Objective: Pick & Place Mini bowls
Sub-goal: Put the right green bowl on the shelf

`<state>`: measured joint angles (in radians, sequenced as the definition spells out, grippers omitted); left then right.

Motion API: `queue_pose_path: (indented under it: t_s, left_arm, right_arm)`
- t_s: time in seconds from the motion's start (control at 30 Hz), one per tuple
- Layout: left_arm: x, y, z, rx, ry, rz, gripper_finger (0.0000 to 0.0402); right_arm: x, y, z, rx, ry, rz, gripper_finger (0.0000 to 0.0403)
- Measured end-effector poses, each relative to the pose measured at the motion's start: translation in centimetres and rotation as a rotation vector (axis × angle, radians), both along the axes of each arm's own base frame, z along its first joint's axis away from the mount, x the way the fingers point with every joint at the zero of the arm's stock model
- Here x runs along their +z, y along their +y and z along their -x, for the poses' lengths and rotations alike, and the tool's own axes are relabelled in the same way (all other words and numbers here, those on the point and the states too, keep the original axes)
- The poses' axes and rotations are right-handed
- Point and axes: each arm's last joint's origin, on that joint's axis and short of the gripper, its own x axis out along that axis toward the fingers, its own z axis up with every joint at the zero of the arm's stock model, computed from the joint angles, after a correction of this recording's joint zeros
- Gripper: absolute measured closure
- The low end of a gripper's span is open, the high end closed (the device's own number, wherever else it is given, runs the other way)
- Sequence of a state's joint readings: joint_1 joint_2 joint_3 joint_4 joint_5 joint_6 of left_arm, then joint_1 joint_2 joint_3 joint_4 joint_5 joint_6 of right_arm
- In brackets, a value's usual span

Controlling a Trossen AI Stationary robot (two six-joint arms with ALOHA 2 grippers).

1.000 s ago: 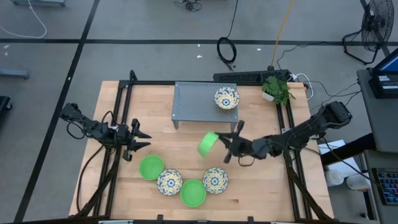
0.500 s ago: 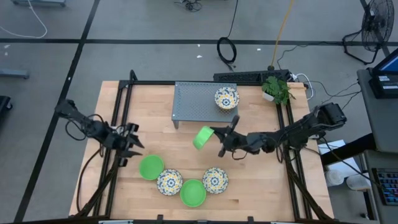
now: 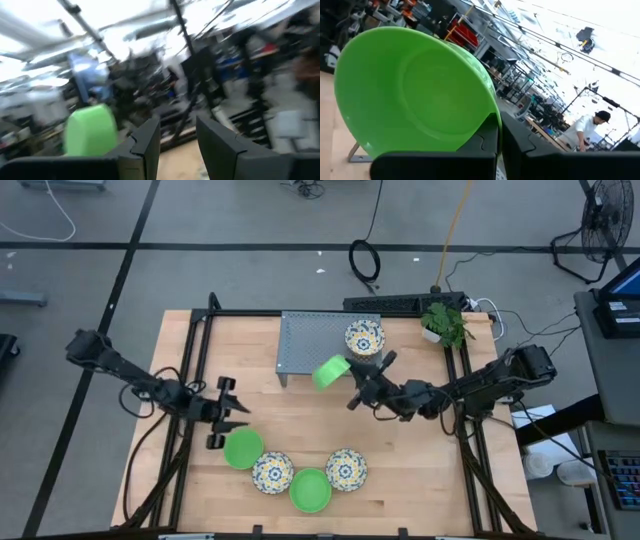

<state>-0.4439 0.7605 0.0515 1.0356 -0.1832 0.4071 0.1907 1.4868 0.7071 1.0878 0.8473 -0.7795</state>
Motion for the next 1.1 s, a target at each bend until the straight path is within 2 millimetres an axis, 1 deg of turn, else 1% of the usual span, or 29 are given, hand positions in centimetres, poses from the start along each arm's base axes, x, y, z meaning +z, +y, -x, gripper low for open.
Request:
queue_pose_path:
  t_s: [0.07,0.13,0.27,0.33,0.37,0.43,0.5,0.6,0.73,0.8,0.87,0.97,1.1]
  left_arm:
    - [0.3,0.0,-0.8,0.069,0.031,-0.011,0.027]
    - [1.0,0.0,-1.6,0.145,0.04,-0.015,0.027]
    - [2.9,-0.1,-3.4,0.216,0.026,0.016,0.027]
    - [4.4,-0.2,-4.8,0.284,0.017,0.016,0.027]
    - [4.9,-0.3,-5.7,0.341,0.034,0.005,0.027]
    - [5.7,-0.4,-8.1,0.479,0.106,-0.043,0.027]
    - [6.2,-0.4,-10.7,0.601,0.172,-0.137,0.027]
    - [7.5,-0.3,-14.2,0.816,0.222,-0.294,0.027]
    - [8.5,0.3,-17.6,1.075,0.324,-0.453,0.027]
    - [8.6,0.7,-18.6,1.157,0.372,-0.504,0.027]
    - [8.4,0.8,-19.3,1.176,0.395,-0.553,0.027]
    - [8.2,0.4,-19.8,1.157,0.394,-0.594,0.027]
    - [8.6,0.4,-20.0,1.095,0.321,-0.582,0.027]
  right_arm:
    - [0.0,-0.4,-0.1,-0.003,-0.009,-0.007,0.0403]
    - [0.1,-1.0,-0.1,-0.023,-0.013,0.0,0.0403]
    - [0.6,-2.4,-0.1,-0.031,-0.06,0.019,0.0403]
    - [0.9,-2.9,-0.2,-0.002,-0.092,0.032,0.0403]
    - [1.1,-3.0,-0.1,0.014,-0.111,0.041,0.0403]
    - [1.5,-3.2,-0.1,0.045,-0.155,0.056,0.0403]
    - [1.9,-3.3,0.0,0.07,-0.176,0.091,0.0403]
    - [2.4,-3.2,0.2,0.117,-0.208,0.163,0.0403]
    - [2.9,-3.6,0.4,0.121,-0.253,0.189,0.0403]
    - [3.0,-4.0,0.4,0.096,-0.259,0.201,0.0403]
    - [3.1,-4.5,0.5,0.075,-0.261,0.225,0.0403]
    - [3.2,-5.1,0.6,0.066,-0.261,0.243,0.0403]
    - [3.9,-5.5,0.8,0.065,-0.34,0.228,0.0403]
